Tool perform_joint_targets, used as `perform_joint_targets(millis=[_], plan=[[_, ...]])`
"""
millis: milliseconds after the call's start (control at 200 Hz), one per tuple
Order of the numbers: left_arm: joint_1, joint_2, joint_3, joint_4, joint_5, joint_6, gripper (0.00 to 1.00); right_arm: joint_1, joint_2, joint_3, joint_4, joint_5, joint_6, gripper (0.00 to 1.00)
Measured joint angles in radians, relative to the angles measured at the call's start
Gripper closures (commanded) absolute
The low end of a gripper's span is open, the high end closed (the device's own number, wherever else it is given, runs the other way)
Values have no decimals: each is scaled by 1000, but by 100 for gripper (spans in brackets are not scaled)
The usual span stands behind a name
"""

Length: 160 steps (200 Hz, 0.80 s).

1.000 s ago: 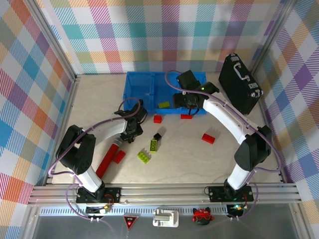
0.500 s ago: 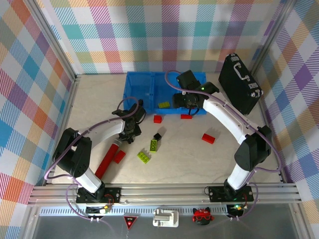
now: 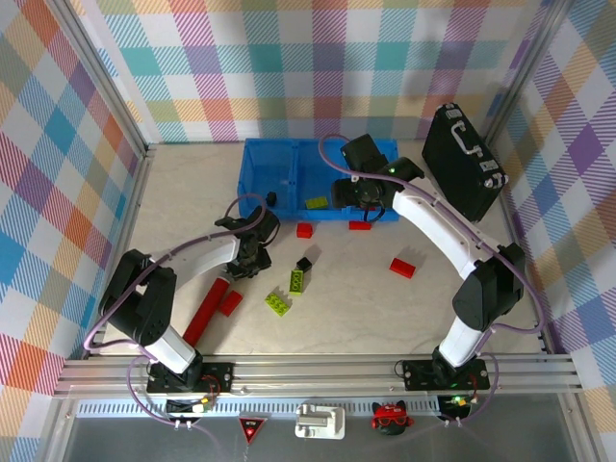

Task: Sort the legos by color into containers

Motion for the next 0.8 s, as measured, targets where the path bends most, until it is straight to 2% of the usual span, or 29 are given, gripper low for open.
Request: perform_joint_targets(millis=[800], plan=[[0, 67, 9, 39, -31, 50, 57, 0, -5, 0, -5, 0, 0, 24]])
